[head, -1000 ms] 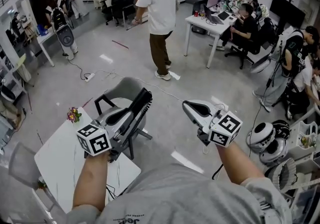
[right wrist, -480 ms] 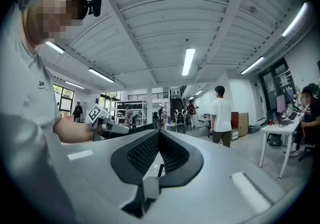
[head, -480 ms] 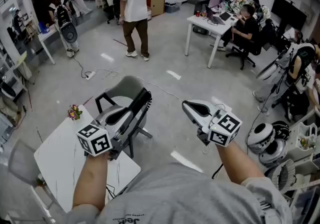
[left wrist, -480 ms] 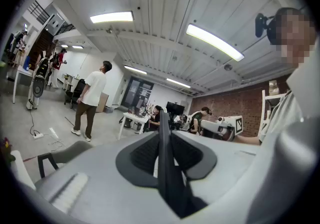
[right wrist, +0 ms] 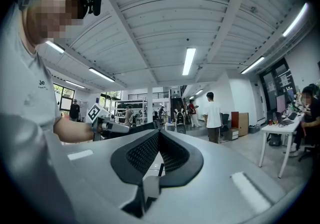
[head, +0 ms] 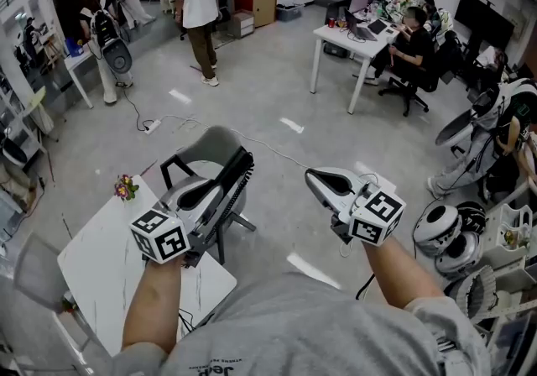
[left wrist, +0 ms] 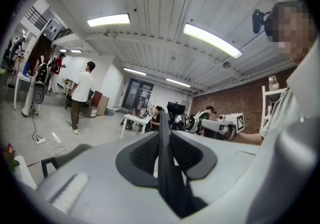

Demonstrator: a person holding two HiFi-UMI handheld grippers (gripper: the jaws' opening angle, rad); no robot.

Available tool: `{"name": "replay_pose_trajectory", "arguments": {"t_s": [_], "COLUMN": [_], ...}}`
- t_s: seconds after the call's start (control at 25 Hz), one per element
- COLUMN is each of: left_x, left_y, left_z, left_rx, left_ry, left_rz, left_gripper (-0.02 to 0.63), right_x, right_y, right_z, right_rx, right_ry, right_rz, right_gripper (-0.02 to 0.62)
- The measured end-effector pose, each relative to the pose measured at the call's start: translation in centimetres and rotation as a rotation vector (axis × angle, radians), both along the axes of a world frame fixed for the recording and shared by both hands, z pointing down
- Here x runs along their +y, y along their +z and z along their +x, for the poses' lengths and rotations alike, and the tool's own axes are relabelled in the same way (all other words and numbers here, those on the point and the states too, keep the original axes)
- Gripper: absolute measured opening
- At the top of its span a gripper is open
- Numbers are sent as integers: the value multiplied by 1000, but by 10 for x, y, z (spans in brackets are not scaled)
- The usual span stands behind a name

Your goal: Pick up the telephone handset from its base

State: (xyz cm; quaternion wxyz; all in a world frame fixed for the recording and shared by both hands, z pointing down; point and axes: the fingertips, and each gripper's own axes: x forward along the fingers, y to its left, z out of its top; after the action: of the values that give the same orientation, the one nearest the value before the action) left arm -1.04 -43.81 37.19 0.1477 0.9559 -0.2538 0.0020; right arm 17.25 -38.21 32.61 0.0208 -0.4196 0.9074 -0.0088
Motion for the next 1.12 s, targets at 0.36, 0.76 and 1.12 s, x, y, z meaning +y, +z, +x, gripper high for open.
{"name": "replay_pose_trajectory", "arguments": {"t_s": [0.36,0.76,1.12], "left_x": [5,7,9], "left_y": [-1,-1,-3], "left_z": [-3,-8,-8], "left_rx": [-6,-5,-3], "left_ry": [-4,-4,0], "left_rz": [9,6,11], "left_gripper": [138,138,138], "right_x": [2,3,5], "right_y": [4,7,9], "right_z": [3,-1,-2], "right_rx": [2,32,42], "right_ry": [22,30,28], "right_rz": [8,-12,-15], "right_gripper": [3,3,3]}}
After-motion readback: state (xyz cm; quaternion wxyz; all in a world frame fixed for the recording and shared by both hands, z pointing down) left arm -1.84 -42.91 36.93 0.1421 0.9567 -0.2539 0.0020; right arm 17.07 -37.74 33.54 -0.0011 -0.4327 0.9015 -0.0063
